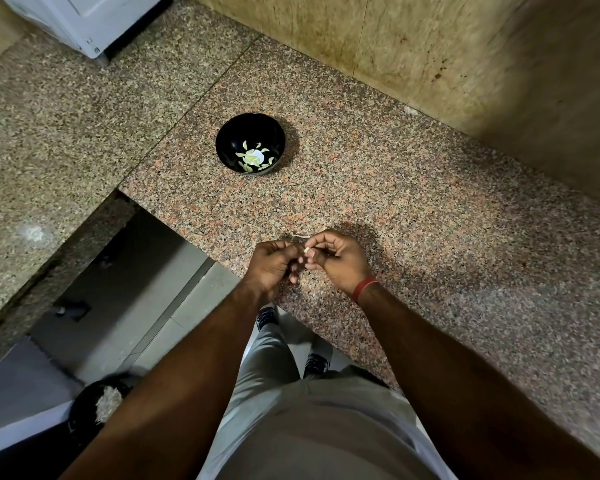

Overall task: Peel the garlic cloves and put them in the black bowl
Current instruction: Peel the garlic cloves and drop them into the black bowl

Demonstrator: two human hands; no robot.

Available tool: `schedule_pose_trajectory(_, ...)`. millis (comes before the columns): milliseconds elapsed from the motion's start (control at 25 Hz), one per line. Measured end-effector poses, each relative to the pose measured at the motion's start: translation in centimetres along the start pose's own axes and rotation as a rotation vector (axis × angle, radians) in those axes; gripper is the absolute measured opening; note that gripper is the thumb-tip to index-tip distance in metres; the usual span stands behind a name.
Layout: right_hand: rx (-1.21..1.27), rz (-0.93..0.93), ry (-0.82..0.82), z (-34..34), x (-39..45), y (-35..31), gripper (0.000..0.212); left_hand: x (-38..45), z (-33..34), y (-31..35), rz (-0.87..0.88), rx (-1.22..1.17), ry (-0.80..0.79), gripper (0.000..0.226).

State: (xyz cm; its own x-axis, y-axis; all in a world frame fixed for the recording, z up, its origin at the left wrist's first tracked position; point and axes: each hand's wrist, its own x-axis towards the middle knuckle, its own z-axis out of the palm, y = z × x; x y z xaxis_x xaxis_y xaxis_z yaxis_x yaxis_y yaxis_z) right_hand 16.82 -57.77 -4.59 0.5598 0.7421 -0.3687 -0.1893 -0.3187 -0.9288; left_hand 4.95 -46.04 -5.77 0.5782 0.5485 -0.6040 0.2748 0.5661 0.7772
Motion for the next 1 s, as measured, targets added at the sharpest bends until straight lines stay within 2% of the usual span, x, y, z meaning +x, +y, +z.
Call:
schedule_pose_trajectory(240, -0.008, 0.017, 0.038, -0.18, 0.18, 0.02, 0.014, -0.24, 0.39, 0.02, -0.014, -0.019, -0.045, 0.009)
schedule_pose_trajectory(360, -0.043, 0.006, 0.063, -0.13, 0.01, -0.28, 0.014, -0.19, 0.32, -0.06, 0.009, -0.013, -0.035, 0.02)
schedule_pose_trajectory(520, -0.079, 0.005, 0.069, 0.02, 0.05, -0.4, 0.014, -0.27, 0.15, -0.07, 0.035, -0.006, -0.029, 0.009)
schedule_pose_trajectory(680, -0.042, 0.037, 0.065, 0.15, 0.08, -0.5, 0.015, -0.17, -0.17, -0.22, 0.016, -0.013, -0.051, 0.01)
schedule_pose_trajectory(800, -0.137, -0.008, 0.047, -0.03, 0.06, -0.37, 0.016, -0.15, -0.35, -0.35, -0.025, -0.015, -0.063, 0.006)
schedule_pose_trajectory(1000, -0.328, -0.097, 0.022, -0.35, 0.12, -0.87, 0.02, -0.39, -0.28, -0.29, -0.03, 0.006, -0.082, 0.013)
